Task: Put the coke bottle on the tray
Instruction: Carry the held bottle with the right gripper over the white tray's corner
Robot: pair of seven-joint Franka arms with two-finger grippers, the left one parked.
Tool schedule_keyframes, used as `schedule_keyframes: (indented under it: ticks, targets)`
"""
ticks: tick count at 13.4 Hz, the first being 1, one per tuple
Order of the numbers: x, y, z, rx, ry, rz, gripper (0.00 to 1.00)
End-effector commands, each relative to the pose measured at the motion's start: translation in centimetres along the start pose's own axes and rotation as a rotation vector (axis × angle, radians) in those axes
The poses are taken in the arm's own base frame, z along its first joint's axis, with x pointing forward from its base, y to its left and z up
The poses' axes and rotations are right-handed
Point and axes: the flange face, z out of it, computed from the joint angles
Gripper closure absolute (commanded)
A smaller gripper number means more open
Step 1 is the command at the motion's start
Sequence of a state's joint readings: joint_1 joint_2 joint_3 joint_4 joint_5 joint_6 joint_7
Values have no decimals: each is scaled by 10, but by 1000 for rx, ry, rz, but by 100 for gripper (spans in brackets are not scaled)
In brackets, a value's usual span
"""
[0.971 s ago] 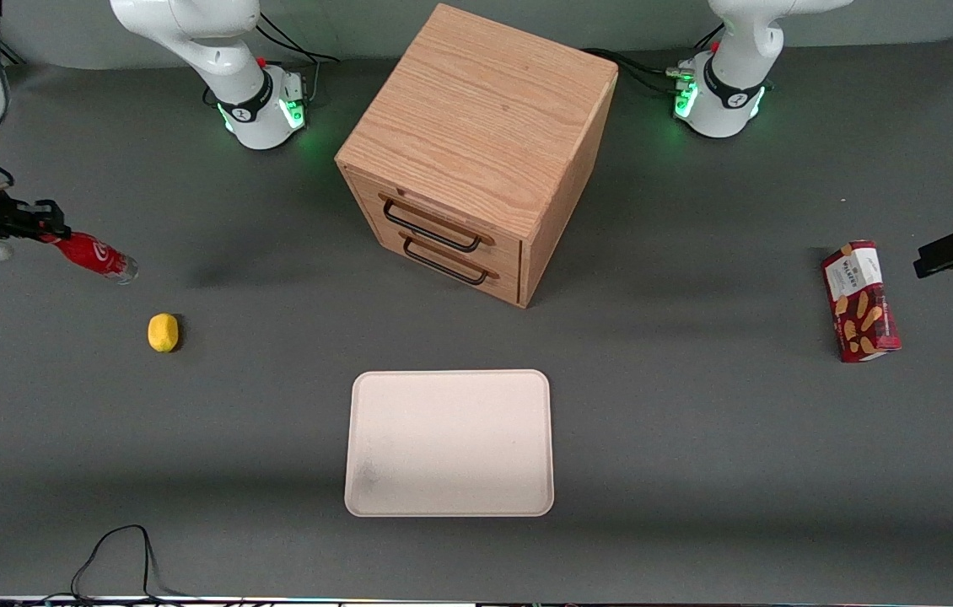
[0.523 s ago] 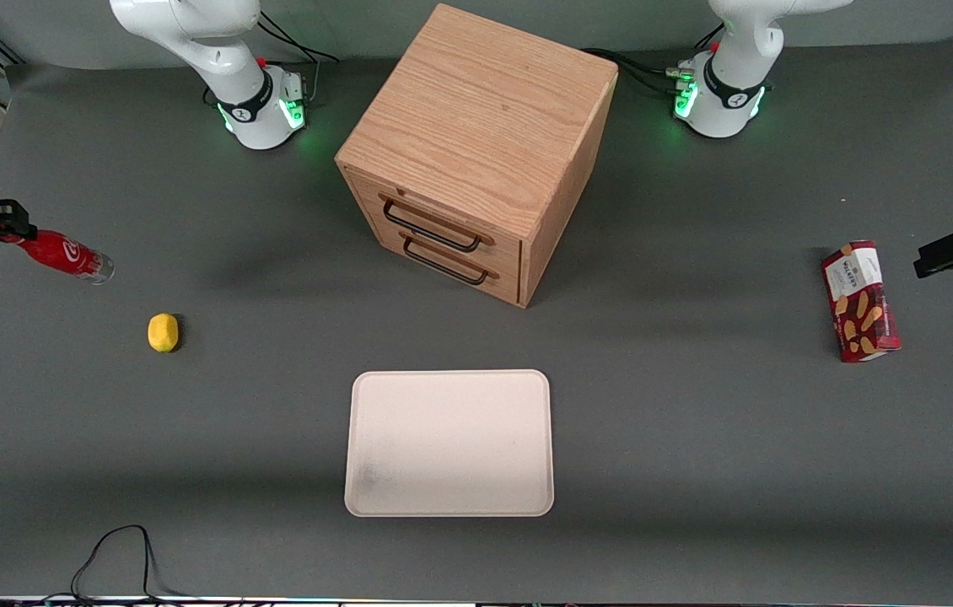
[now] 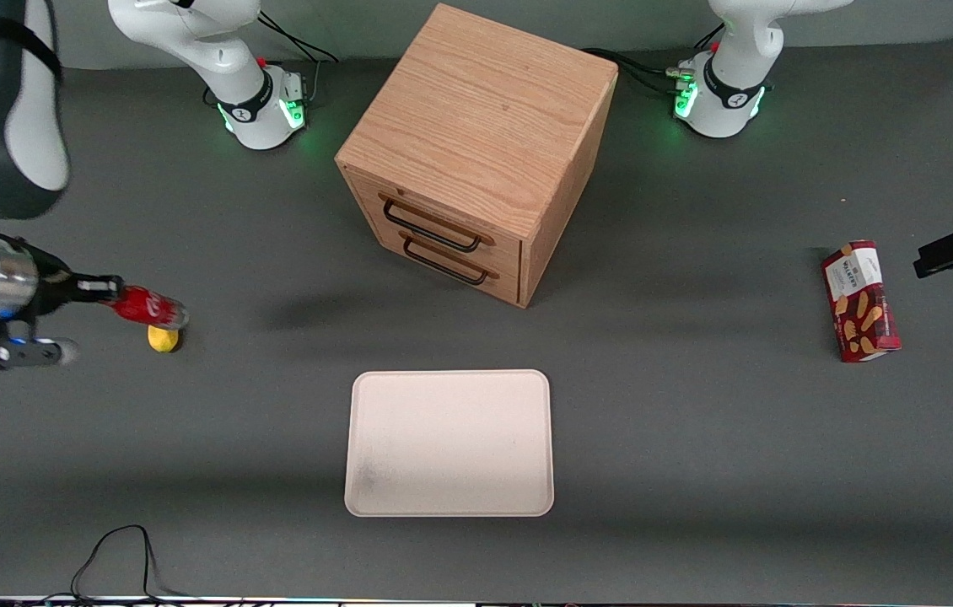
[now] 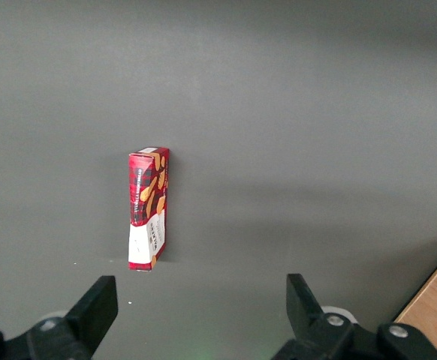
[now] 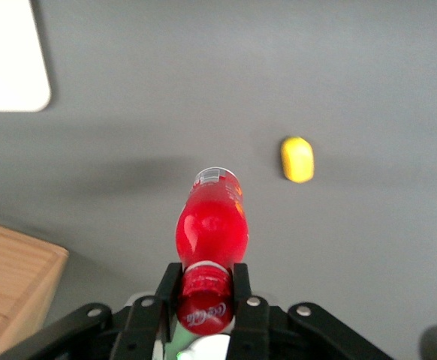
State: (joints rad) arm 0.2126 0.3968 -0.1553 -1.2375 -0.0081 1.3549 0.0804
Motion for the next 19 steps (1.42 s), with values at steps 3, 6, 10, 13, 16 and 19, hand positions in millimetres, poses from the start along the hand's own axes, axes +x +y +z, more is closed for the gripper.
schedule_keyframes:
  ticks: [3,6,10,13,16,19]
  targets:
    - [57,-70,9,24,37,-27,100]
    - [81,-104,19,72,128,-38,100]
    - [120,-146,59,163,225,115,100]
    - [137,-167,73,224,293,191,100]
    - [150,-177,84,267,344,254,100]
    - [154,-197,91,300,384,308,100]
